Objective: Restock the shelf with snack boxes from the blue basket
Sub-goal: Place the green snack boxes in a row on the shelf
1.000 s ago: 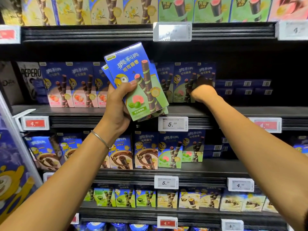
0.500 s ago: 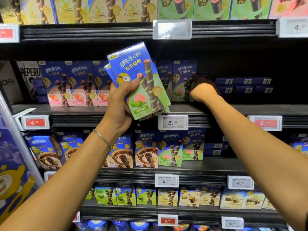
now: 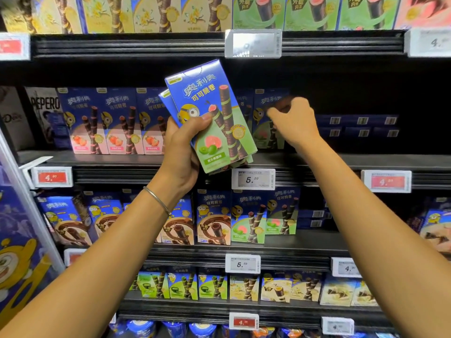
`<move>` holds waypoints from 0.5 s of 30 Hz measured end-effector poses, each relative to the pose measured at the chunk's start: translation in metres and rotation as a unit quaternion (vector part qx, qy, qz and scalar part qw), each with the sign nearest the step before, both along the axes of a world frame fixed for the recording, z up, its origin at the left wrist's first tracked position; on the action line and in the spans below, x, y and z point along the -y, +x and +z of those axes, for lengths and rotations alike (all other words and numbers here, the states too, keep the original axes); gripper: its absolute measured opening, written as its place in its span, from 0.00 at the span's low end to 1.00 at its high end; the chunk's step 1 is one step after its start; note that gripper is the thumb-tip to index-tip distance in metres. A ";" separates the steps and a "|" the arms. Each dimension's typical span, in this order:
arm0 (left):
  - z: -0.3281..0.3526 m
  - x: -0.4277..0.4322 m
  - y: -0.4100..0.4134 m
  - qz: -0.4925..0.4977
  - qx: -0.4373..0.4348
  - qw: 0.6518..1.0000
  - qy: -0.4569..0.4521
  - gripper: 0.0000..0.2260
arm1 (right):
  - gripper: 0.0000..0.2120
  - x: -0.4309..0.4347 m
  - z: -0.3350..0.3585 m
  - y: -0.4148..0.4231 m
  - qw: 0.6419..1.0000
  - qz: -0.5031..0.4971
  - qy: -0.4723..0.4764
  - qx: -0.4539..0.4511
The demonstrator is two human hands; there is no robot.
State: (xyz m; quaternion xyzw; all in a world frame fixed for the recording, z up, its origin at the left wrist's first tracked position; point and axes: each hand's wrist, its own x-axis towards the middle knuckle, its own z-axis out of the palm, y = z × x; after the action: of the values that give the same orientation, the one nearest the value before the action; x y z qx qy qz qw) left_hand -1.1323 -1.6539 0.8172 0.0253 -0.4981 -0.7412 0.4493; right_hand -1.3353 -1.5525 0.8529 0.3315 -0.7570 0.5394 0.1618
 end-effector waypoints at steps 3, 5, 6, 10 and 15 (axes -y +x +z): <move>-0.001 -0.002 -0.005 -0.006 -0.008 1.000 -0.028 0.27 | 0.20 -0.003 0.007 0.029 0.985 0.170 -0.009 0.027; 0.000 -0.004 -0.008 -0.003 -0.014 0.999 -0.036 0.29 | 0.23 -0.005 0.012 0.042 0.963 0.261 0.015 0.066; 0.000 -0.005 -0.010 -0.001 -0.017 0.999 -0.036 0.30 | 0.25 -0.008 0.014 0.045 0.953 0.289 0.017 0.087; 0.000 -0.010 -0.014 0.015 -0.020 0.999 -0.039 0.31 | 0.27 -0.023 0.017 0.052 0.932 0.342 0.008 0.121; -0.001 -0.019 -0.016 0.052 -0.020 0.998 -0.036 0.32 | 0.18 -0.025 0.007 0.068 0.950 0.311 0.013 0.010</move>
State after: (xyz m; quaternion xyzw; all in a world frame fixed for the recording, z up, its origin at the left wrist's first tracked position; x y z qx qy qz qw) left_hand -1.1481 -1.6349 0.8164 0.0204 -0.5135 -0.6990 0.4972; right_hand -1.2672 -1.5272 0.8597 0.5476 -0.6243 0.5565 -0.0257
